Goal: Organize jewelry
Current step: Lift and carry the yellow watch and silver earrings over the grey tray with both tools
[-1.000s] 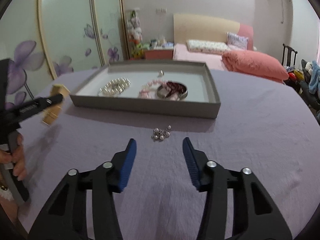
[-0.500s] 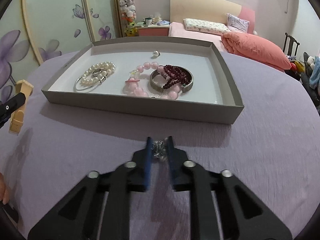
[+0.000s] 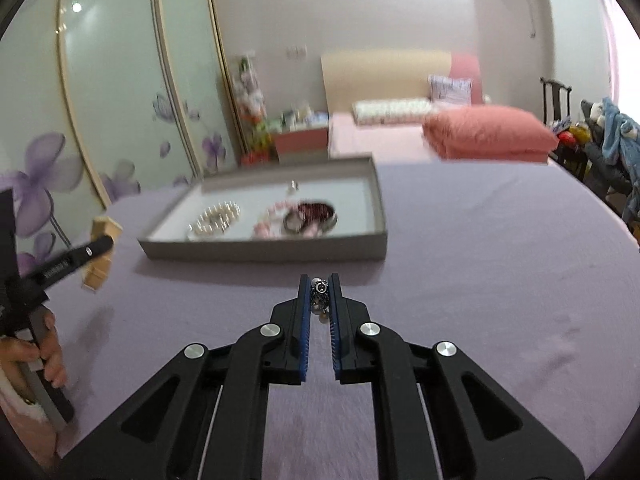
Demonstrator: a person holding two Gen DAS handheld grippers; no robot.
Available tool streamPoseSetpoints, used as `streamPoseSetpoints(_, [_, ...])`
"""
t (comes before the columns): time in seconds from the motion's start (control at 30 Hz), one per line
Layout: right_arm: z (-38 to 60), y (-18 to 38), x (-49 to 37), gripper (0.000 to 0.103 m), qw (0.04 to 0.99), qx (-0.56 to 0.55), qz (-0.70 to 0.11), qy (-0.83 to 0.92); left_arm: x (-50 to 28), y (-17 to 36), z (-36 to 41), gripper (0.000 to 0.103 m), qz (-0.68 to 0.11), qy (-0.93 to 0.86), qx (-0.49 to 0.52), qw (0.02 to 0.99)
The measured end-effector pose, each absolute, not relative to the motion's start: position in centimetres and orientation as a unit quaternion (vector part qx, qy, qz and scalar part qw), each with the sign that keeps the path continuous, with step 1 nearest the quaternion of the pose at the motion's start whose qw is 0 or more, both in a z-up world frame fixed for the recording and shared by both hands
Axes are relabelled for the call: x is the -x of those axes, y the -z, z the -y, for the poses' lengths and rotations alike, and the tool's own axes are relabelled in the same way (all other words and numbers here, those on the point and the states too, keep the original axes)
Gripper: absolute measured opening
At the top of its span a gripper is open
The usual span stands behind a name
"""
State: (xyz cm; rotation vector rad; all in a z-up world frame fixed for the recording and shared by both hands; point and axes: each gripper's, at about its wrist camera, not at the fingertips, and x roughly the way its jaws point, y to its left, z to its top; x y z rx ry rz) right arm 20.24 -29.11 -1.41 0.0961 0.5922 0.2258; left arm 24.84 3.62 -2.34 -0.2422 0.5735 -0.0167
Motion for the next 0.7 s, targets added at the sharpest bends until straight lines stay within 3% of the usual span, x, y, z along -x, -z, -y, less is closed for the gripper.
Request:
streamPoseSetpoints(0.27, [29.0, -0.4, -17.5, 0.009, 0.959, -0.059, -0.243, -0.132, -20.5, 1.8, -3.1, 0.040, -0.272, 0.010, 0.099, 0.957])
streamPoseSetpoints(0.7, [27.4, 0.8, -16.2, 0.010, 0.952, -0.063, -0.253, -0.162, -14.7, 2.7, -2.1, 0.040, -0.272, 0.014, 0.062, 0.960])
